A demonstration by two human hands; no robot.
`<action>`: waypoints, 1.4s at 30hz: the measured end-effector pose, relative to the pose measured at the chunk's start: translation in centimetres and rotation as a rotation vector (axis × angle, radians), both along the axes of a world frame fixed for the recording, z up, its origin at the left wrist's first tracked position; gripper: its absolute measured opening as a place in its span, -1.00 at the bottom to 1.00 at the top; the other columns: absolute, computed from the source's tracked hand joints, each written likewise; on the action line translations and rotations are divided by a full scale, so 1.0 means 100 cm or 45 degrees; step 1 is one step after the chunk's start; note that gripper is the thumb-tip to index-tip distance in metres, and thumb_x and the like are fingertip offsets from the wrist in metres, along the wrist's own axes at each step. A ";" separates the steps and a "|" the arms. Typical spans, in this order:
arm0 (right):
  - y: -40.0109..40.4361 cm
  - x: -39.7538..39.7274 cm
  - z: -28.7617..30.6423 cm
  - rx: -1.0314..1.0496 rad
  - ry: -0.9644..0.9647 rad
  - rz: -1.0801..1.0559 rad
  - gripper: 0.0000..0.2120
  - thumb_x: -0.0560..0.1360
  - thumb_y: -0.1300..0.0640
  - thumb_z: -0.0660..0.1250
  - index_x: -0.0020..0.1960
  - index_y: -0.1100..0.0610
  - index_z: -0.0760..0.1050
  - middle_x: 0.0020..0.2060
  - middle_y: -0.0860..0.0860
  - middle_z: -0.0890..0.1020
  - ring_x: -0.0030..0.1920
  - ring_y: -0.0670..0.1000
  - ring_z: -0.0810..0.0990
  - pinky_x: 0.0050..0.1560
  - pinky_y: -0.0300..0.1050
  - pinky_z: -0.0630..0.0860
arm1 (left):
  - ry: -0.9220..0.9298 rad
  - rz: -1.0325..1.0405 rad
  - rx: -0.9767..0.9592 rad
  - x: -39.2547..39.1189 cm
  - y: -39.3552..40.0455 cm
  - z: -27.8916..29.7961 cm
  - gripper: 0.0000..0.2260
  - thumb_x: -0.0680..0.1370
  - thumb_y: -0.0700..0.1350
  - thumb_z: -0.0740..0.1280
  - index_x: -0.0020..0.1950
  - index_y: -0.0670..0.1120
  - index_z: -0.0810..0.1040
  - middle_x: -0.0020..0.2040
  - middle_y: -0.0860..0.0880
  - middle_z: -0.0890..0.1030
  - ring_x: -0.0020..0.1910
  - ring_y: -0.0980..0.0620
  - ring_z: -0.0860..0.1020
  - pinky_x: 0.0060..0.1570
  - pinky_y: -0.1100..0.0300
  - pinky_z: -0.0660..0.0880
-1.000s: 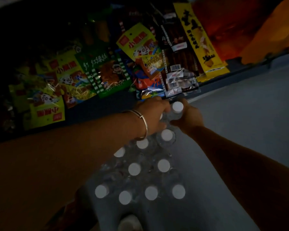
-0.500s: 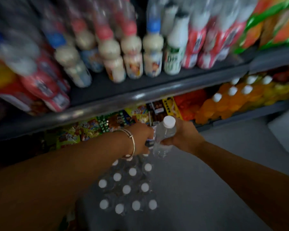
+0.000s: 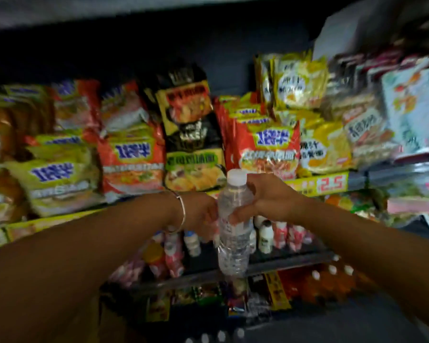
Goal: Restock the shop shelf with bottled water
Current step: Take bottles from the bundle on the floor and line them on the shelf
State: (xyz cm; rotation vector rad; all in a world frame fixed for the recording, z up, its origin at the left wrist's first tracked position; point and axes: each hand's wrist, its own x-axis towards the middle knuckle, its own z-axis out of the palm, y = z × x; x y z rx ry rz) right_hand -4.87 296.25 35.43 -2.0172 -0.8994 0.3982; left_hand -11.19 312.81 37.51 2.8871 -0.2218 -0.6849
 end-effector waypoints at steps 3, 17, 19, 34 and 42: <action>0.010 -0.009 0.085 0.104 -0.049 0.027 -0.62 0.25 0.26 0.57 0.02 0.16 0.57 -0.03 -0.01 0.67 -0.02 -0.04 0.63 0.03 -0.14 0.58 | -0.132 0.064 0.020 -0.015 0.009 0.085 -0.65 0.44 -0.15 0.44 0.16 -0.27 0.50 0.02 -0.16 0.59 -0.05 0.00 0.51 -0.16 0.26 0.37; 0.080 -0.028 0.357 0.542 -0.337 0.096 -0.79 0.35 0.22 0.40 -0.02 0.11 0.57 -0.04 0.07 0.67 0.01 0.08 0.63 0.07 0.01 0.54 | -0.658 0.336 -0.144 -0.056 0.087 0.332 -0.74 0.40 -0.12 0.47 0.06 -0.10 0.57 -0.09 0.04 0.61 -0.06 0.09 0.56 0.01 0.29 0.47; 0.097 -0.022 0.382 0.575 -0.367 0.078 -0.74 0.36 0.22 0.39 0.05 0.21 0.56 -0.04 0.11 0.67 0.00 0.10 0.65 0.08 0.01 0.54 | -0.719 0.370 -0.162 -0.056 0.100 0.349 -0.72 0.39 -0.13 0.48 0.07 -0.12 0.57 -0.09 0.03 0.61 -0.03 0.07 0.56 0.06 0.23 0.47; 0.201 0.048 0.441 0.575 -0.415 0.013 -0.70 0.38 0.23 0.42 0.10 0.20 0.55 -0.05 0.10 0.67 -0.06 0.04 0.67 -0.06 -0.13 0.60 | -0.879 0.506 -0.218 0.008 0.187 0.371 -0.69 0.38 -0.06 0.49 0.07 -0.14 0.57 -0.06 -0.01 0.60 0.03 -0.01 0.57 0.15 0.09 0.50; 0.228 0.077 0.432 0.569 -0.325 0.068 -0.77 0.39 0.31 0.41 0.03 0.16 0.55 -0.10 0.06 0.68 -0.09 0.02 0.68 -0.16 -0.18 0.61 | -0.873 0.538 -0.224 0.041 0.211 0.347 -0.62 0.40 -0.03 0.48 0.07 -0.23 0.53 0.01 -0.15 0.56 0.03 -0.08 0.54 0.14 0.05 0.46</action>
